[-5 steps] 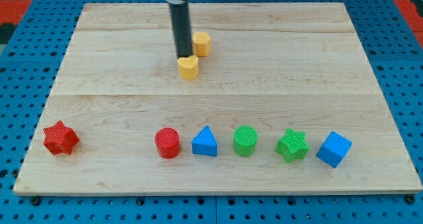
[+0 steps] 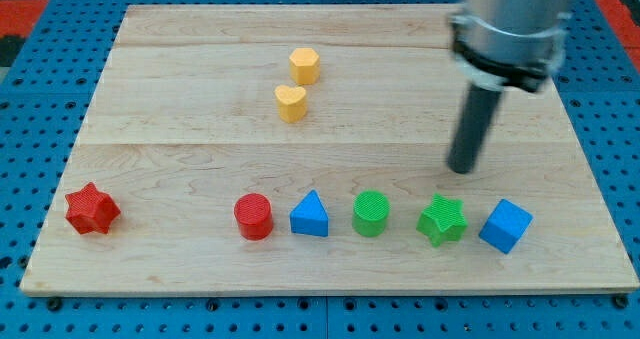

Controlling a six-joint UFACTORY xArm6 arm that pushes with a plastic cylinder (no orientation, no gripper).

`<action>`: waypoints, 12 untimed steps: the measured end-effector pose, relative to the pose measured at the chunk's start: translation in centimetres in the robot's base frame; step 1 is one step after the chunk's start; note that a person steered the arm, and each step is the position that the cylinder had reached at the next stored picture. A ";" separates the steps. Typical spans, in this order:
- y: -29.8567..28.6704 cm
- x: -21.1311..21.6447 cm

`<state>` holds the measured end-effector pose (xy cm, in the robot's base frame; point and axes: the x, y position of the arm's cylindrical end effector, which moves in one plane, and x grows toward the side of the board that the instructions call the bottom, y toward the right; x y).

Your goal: Move the blue cube below the yellow heart

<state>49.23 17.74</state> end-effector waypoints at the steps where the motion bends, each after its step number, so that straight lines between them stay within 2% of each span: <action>1: 2.8 5.7; 2: 2.7 9.1; 3: 2.4 9.4; 4: 5.9 12.4; 5: 2.3 12.6; 6: 0.0 11.7; 8: 0.0 4.6; 9: -1.6 2.6; 10: -0.3 5.1; 11: -2.4 4.3; 12: -6.8 0.4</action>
<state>49.65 10.93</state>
